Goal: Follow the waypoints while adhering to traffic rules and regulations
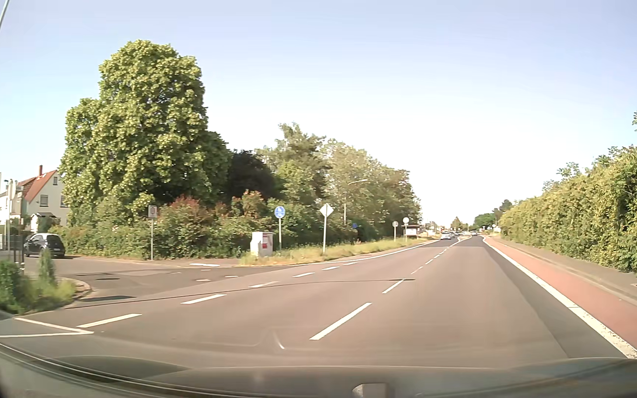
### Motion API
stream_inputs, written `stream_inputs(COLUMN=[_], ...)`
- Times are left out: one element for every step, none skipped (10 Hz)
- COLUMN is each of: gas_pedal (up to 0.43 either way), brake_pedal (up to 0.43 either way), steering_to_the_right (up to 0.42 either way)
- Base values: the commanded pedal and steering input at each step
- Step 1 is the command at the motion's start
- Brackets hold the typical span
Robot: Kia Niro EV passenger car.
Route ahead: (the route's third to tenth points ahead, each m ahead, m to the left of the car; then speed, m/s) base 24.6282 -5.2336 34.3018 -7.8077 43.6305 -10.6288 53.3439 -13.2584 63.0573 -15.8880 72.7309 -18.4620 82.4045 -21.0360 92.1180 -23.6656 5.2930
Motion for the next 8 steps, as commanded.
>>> stream_inputs(gas_pedal=[0.280,0.287,0.287,0.299,0.299,0.299,0.311,0.319], brake_pedal=[0.018,0.018,0.018,0.018,0.018,0.018,0.018,0.018], steering_to_the_right=[0.314,0.296,0.274,0.247,0.226,0.187,0.153,0.115])
